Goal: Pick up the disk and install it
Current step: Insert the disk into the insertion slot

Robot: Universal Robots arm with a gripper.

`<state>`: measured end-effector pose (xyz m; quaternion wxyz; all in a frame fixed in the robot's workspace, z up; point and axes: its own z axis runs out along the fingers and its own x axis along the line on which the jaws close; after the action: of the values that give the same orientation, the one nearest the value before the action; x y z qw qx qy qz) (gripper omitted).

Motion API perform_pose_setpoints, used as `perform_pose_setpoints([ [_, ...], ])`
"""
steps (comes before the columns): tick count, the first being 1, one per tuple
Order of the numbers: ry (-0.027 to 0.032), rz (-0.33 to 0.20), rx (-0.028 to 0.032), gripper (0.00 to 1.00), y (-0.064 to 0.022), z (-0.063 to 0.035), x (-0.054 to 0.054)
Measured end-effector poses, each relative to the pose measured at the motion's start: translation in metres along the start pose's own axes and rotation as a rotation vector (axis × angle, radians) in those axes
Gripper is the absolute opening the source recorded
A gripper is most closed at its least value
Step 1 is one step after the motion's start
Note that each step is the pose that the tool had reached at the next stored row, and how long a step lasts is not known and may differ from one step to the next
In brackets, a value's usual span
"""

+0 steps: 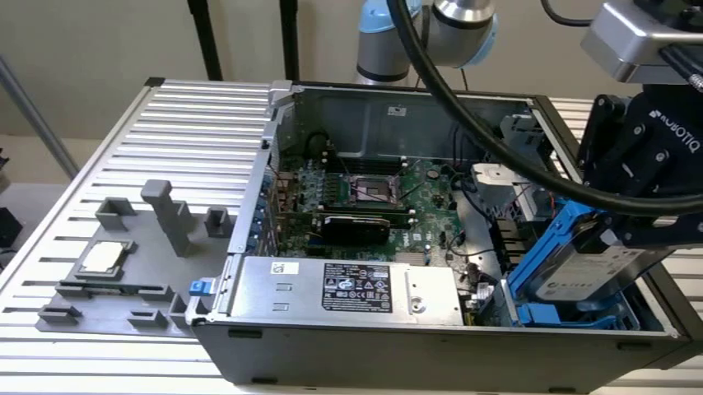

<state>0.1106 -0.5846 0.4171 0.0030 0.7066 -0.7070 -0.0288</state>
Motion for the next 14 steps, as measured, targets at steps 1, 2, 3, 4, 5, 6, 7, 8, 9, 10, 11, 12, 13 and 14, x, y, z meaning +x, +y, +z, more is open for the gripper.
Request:
perform_pose_setpoints([
  [1, 0.0001, -0.002, 0.0000, 0.00, -0.0001, 0.0016, 0.000],
  [2, 0.0002, -0.003, -0.0001, 0.00, -0.0002, 0.0031, 0.000],
  [3, 0.0002, -0.005, -0.0001, 0.00, -0.0002, 0.0047, 0.000],
  [4, 0.0003, -0.007, -0.0002, 0.00, -0.0003, 0.0064, 0.000],
  [5, 0.0004, -0.009, -0.0003, 0.00, -0.0004, 0.0080, 0.000],
  [6, 0.0006, -0.011, -0.0004, 0.00, -0.0004, 0.0097, 0.000],
  [7, 0.0007, -0.013, -0.0005, 0.00, -0.0005, 0.0114, 0.000],
  [8, 0.0008, -0.015, -0.0005, 0.00, -0.0006, 0.0131, 0.000],
  [9, 0.0009, -0.017, -0.0006, 0.00, -0.0005, 0.0147, 0.000],
  [10, 0.0011, -0.019, -0.0006, 0.00, -0.0005, 0.0163, 0.000],
  [11, 0.0011, -0.020, -0.0007, 0.00, -0.0004, 0.0179, 0.000],
  [12, 0.0011, -0.022, -0.0008, 0.00, -0.0004, 0.0195, 0.000],
  [13, 0.0011, -0.024, -0.0009, 0.00, -0.0004, 0.0209, -0.001],
  [14, 0.0012, -0.026, -0.0010, 0.00, -0.0005, 0.0222, -0.001],
])
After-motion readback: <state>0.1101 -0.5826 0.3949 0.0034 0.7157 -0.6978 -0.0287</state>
